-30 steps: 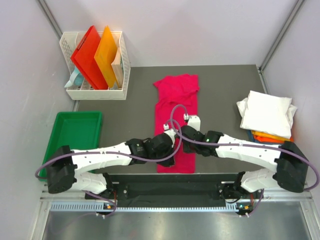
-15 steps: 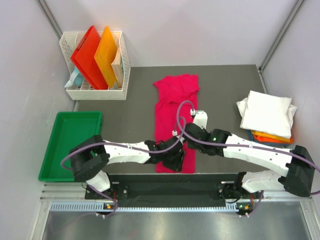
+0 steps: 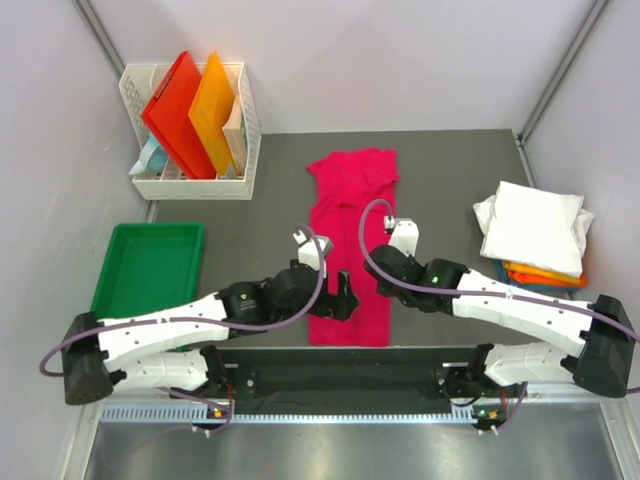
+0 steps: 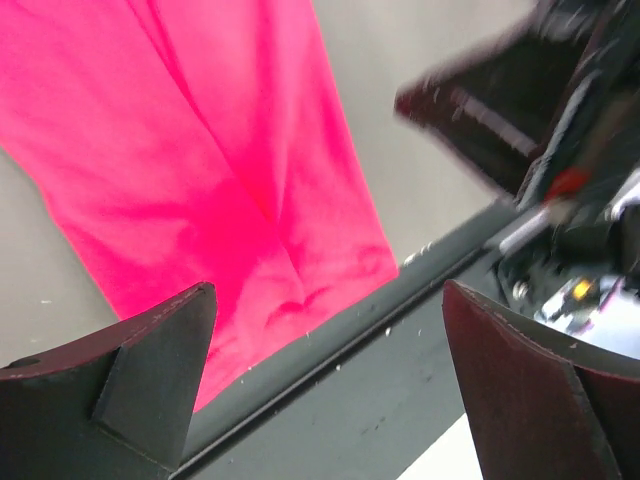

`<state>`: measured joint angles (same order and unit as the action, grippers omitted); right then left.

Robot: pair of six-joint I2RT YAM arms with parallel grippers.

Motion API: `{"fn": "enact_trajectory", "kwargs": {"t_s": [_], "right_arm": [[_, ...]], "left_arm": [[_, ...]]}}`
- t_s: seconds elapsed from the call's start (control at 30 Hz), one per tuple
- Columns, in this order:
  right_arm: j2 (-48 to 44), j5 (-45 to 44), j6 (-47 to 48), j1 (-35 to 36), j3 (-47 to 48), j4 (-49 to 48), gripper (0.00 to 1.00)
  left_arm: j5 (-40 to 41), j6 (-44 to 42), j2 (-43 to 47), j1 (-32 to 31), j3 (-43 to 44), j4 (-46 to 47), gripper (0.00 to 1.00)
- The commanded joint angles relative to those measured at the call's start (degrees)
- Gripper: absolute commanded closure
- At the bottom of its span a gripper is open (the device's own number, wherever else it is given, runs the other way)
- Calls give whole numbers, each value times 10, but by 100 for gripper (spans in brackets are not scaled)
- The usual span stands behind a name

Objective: Fold and stack the t-shirts
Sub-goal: Rotate the tshirt 90 degrees, then grab the bottom of the folded rectangular tshirt with both arms

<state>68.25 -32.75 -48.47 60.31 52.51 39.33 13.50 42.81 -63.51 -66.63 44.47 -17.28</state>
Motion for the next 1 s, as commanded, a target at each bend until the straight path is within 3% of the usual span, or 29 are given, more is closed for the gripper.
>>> {"fn": "enact_trajectory", "kwargs": {"t_s": [0.0, 0.07, 0.13, 0.23, 0.27, 0.43, 0.47, 0.53, 0.63, 0.8, 0.97], "right_arm": [[14, 32, 14, -3, -14, -54, 89], [36, 73, 31, -4, -27, -79, 98], [59, 102, 35, -4, -34, -104, 100], [94, 145, 56, -4, -36, -148, 100], [104, 154, 64, -4, -32, -156, 100], [133, 144, 44, -5, -28, -137, 100], [129, 137, 32, -6, -32, -130, 100], [106, 128, 22, -8, -54, -117, 97], [54, 116, -2, -10, -90, -99, 77], [-10, 105, -34, -10, -138, -73, 58], [-30, 110, -49, -8, -169, -60, 53]], "left_arm": [[119, 25, 50, 0, -9, -28, 1], [152, 49, 73, 0, -25, -36, 2], [216, 75, 93, 0, -39, -45, 2], [243, 79, 86, 6, -69, -18, 18], [234, 76, 76, 10, -73, -13, 29], [173, 90, -20, 10, -50, -48, 48], [169, 95, -27, 10, -48, -57, 47], [165, 112, -28, 10, -54, -72, 26], [153, 123, -5, 10, -70, -96, 2], [114, 119, 15, 10, -95, -111, 1], [46, 117, -16, 9, -114, -78, 4]]}}
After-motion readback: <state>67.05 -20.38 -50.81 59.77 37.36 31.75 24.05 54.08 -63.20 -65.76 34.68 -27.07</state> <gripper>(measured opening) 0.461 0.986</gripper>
